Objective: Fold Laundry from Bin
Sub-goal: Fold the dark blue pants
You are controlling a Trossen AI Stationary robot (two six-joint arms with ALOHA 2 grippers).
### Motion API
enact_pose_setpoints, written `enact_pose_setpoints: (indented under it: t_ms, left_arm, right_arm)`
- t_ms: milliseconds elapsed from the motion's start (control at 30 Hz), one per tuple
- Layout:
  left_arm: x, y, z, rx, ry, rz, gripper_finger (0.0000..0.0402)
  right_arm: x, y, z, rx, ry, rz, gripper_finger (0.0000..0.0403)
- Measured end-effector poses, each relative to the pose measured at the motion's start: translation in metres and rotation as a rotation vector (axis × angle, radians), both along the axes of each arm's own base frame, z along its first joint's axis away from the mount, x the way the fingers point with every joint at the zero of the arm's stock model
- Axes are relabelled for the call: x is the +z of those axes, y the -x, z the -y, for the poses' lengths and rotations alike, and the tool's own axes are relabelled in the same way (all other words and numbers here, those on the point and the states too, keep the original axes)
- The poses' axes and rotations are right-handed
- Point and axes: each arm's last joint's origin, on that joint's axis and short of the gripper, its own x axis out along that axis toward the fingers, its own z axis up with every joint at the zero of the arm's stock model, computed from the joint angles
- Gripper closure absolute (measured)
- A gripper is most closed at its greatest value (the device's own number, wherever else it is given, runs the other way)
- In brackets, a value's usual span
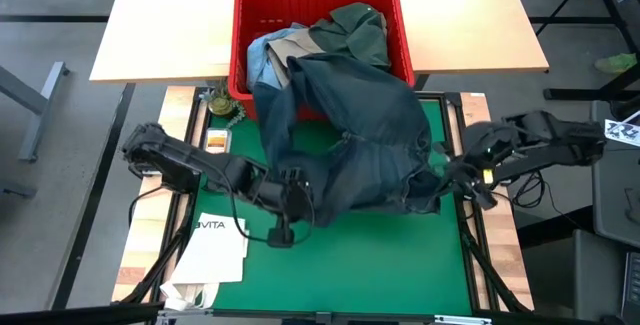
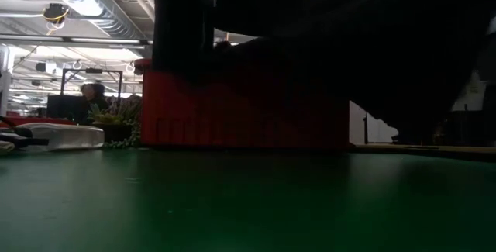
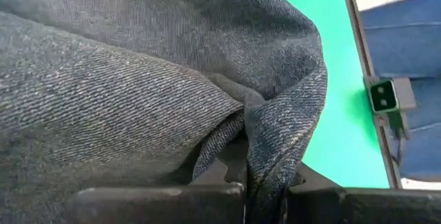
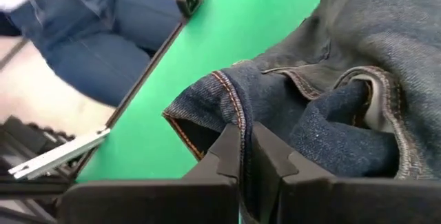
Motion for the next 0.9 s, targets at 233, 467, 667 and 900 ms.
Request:
enact_pose_setpoints:
  t_ms: [233, 467, 667, 900]
  left_arm:
    - [-0.013, 0.001, 0.027, -0.024, 0.042, -0.054, 0.0396]
    - [-0.031, -0.002, 0.047, 0.027, 0.079, -0.113, 0.0396]
    - [-0.054, -0.007, 0.065, 0.088, 0.104, -0.185, 0.0396]
    - [-0.075, -0.010, 0.089, 0.105, 0.195, -0.265, 0.0396]
  right_arm:
    - [-0.013, -0.016, -0.040, 0.005, 0.131, -0.094, 0.0384]
    - [-0.041, -0.031, -0.100, 0.018, 0.234, -0.242, 0.0383]
    - [-0.074, -0.037, -0.157, 0.023, 0.273, -0.341, 0.0382]
    - [-0.106, -0.037, -0.203, 0.011, 0.272, -0.399, 0.0382]
